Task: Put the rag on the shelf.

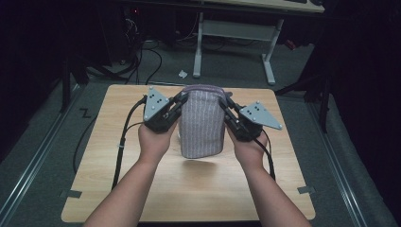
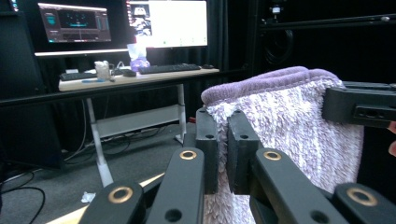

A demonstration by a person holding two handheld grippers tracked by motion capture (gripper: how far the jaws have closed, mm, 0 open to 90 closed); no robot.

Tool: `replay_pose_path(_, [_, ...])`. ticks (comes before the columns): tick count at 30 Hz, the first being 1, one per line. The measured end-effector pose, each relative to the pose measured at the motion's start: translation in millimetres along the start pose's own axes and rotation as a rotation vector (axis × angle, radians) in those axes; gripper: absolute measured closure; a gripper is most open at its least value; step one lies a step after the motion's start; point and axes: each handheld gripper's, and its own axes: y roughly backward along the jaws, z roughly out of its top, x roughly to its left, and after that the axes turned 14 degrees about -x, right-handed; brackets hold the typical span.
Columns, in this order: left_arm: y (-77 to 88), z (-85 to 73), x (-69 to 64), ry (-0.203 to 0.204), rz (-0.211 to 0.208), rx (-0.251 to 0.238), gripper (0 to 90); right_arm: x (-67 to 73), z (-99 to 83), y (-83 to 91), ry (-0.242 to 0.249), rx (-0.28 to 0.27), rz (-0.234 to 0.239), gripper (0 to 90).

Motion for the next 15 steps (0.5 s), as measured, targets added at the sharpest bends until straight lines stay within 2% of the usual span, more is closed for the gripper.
replay_pose_path(10, [-25.2, 7.2, 22.3, 0.004, 0.012, 0.016, 85.2, -9.2, 5.6, -27.8, -0.006, 0.001, -0.013, 81.3])
replay_pose_path(15, [-41.7, 10.0, 35.6, 0.003, 0.029, 0.042, 85.0, -19.2, 2.4, -53.9, -0.030, 0.027, -0.031, 81.2])
